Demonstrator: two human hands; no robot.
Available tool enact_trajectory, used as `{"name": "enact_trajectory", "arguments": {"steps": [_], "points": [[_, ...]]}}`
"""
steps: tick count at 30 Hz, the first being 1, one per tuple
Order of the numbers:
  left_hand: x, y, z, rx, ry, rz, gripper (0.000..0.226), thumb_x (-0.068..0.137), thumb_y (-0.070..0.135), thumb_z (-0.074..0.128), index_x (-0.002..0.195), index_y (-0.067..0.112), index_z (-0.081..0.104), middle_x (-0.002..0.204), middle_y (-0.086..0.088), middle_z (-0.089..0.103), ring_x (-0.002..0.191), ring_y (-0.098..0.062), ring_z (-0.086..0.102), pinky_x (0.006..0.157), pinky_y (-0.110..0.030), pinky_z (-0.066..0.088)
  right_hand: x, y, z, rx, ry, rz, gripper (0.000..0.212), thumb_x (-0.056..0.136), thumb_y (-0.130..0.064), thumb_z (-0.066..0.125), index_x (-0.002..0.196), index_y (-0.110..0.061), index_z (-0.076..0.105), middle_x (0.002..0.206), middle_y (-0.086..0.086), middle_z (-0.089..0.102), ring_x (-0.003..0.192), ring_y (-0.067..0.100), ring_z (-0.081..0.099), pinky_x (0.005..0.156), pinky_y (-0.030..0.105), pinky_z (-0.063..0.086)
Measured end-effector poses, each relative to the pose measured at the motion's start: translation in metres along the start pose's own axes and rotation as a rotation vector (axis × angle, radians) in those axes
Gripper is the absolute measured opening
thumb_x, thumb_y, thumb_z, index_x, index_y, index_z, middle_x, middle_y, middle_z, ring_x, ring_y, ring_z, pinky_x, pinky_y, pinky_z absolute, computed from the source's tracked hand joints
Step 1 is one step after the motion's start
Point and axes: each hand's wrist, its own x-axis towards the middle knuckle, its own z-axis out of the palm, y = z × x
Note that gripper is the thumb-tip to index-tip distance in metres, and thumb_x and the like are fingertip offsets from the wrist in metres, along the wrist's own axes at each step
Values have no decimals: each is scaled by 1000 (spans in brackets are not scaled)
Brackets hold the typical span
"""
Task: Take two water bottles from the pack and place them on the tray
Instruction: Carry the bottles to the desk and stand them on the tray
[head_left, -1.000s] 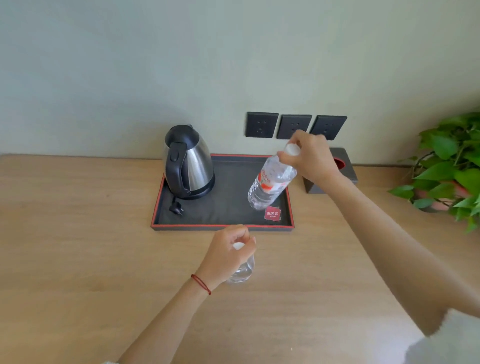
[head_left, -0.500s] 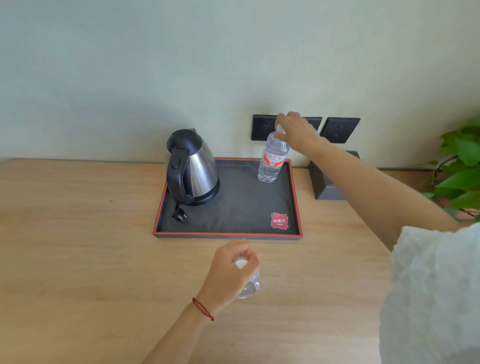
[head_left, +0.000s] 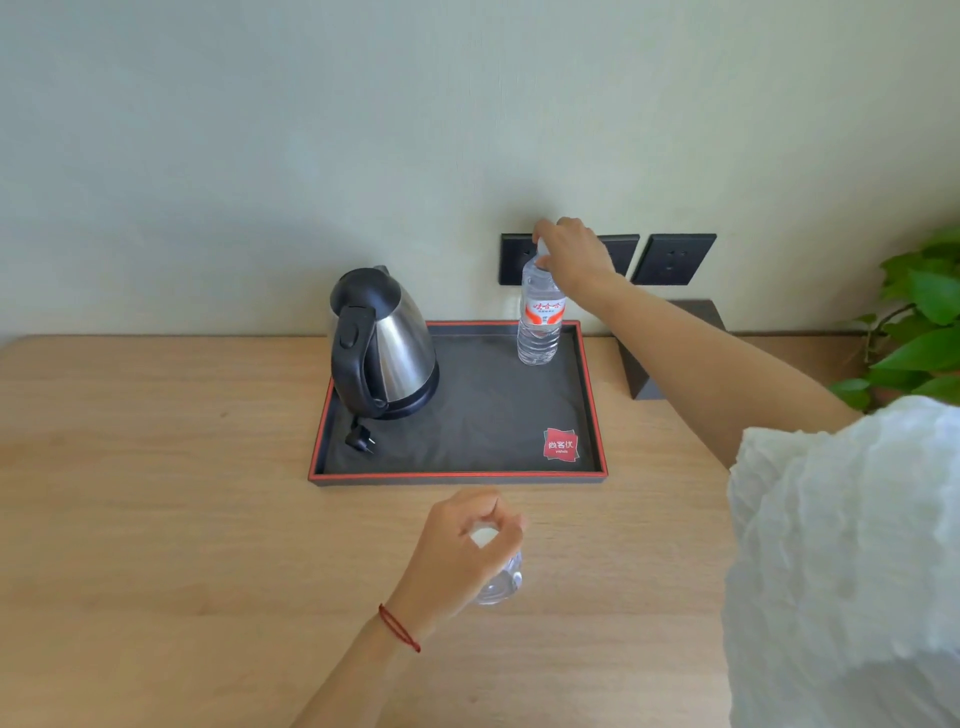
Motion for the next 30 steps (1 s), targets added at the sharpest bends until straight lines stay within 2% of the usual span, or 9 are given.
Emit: {"name": "enact_trajectory", "arguments": {"steps": [3, 5, 8, 10, 13, 17, 21, 26, 30], "points": [[-7, -4, -20, 52, -232, 51, 18, 71, 33, 74, 84, 21, 68, 89, 10, 70, 95, -9, 64, 88, -25, 48, 1, 5, -2, 9, -3, 10, 29, 93, -4, 56, 122, 0, 54, 119, 27, 56, 106, 43, 57, 86, 44, 49], [-12, -8, -34, 55, -364, 43, 36, 70, 26, 80, 103, 22, 68, 109, 6, 70, 116, -10, 59, 99, -19, 43, 0, 8, -3, 25, 1, 13, 29, 94, -6, 56, 122, 0, 54, 119, 26, 57, 106, 41, 57, 85, 42, 49], [-6, -7, -46, 22, -389, 33, 33, 69, 23, 81, 100, 17, 71, 105, -6, 74, 113, -11, 63, 95, -13, 44, -2, 8, -3, 54, 4, 18, 29, 94, -5, 55, 123, -1, 54, 120, 25, 58, 107, 41, 57, 85, 41, 49], [6, -3, -51, 57, -371, 34, 27, 68, 16, 82, 93, 15, 73, 99, -6, 76, 105, -15, 67, 92, -21, 50, -2, 7, -2, 68, -4, 25, 29, 94, -4, 55, 123, -2, 55, 120, 25, 58, 107, 41, 57, 86, 41, 50], [23, 2, -62, -19, -264, -6, 29, 66, 7, 83, 92, 12, 74, 95, -10, 76, 96, -22, 71, 86, -33, 54, 0, 6, -1, 77, -12, 30, 29, 93, -3, 55, 122, -1, 55, 120, 25, 58, 105, 41, 59, 86, 41, 51], [61, 16, -77, -25, 18, 45, 27, 68, 7, 81, 93, 14, 74, 96, 2, 78, 92, -5, 69, 83, -20, 55, 1, 9, 2, 86, -10, 28, 30, 92, -2, 56, 122, -2, 55, 119, 25, 59, 103, 41, 60, 87, 43, 52], [118, 28, -71, 42, 303, 102, 29, 67, 14, 83, 94, 8, 73, 89, -4, 75, 87, -7, 68, 85, -25, 54, 0, 14, -1, 119, -4, 41, 29, 92, -4, 57, 121, -2, 56, 116, 24, 60, 101, 40, 61, 85, 43, 52], [191, 17, -48, 124, 485, 40, 32, 63, 22, 84, 91, 12, 73, 90, -9, 77, 82, -16, 66, 83, -37, 55, -1, 23, 2, 135, 0, 37, 29, 93, -5, 55, 122, -4, 55, 115, 23, 60, 100, 38, 60, 80, 39, 50], [227, 6, -40, 65, 588, -19, 35, 63, 24, 84, 93, 12, 73, 91, -13, 76, 82, -22, 66, 83, -45, 56, 0, 26, 5, 130, 16, 23, 29, 94, -6, 55, 123, -4, 55, 116, 22, 60, 101, 38, 59, 82, 40, 50]]}}
